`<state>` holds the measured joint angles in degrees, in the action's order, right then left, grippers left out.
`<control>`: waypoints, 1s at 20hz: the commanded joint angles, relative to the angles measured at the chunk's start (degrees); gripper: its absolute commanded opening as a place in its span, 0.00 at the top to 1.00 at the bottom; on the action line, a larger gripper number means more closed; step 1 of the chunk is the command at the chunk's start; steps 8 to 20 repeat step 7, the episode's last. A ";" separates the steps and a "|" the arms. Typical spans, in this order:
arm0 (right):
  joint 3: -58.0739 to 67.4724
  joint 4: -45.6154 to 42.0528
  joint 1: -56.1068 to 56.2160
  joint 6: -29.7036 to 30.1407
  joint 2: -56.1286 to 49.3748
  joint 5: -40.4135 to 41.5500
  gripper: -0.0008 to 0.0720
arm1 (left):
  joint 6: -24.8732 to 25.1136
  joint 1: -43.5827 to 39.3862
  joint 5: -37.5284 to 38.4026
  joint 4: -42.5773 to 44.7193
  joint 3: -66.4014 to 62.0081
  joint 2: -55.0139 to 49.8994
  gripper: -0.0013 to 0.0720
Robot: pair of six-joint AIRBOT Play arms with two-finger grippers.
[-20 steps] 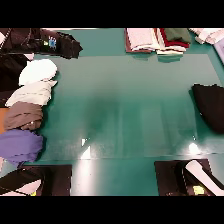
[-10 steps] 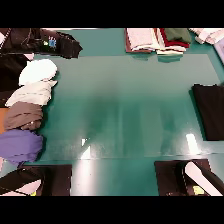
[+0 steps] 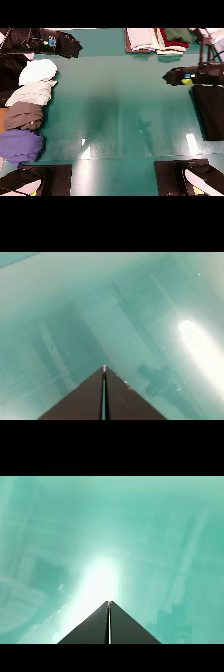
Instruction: Fold the shirts.
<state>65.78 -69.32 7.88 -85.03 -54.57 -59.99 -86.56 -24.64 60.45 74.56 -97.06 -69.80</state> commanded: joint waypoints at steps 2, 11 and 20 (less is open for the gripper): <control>0.02 0.31 5.97 0.66 0.04 1.51 0.96 | 0.00 -0.02 -0.04 0.00 -0.02 0.04 0.95; 0.02 0.37 5.97 0.63 0.04 1.36 0.96 | 0.00 -0.02 -0.04 0.00 -0.02 0.04 0.95; 0.02 0.37 5.97 0.63 0.04 1.36 0.96 | 0.00 -0.02 -0.04 0.00 -0.02 0.04 0.95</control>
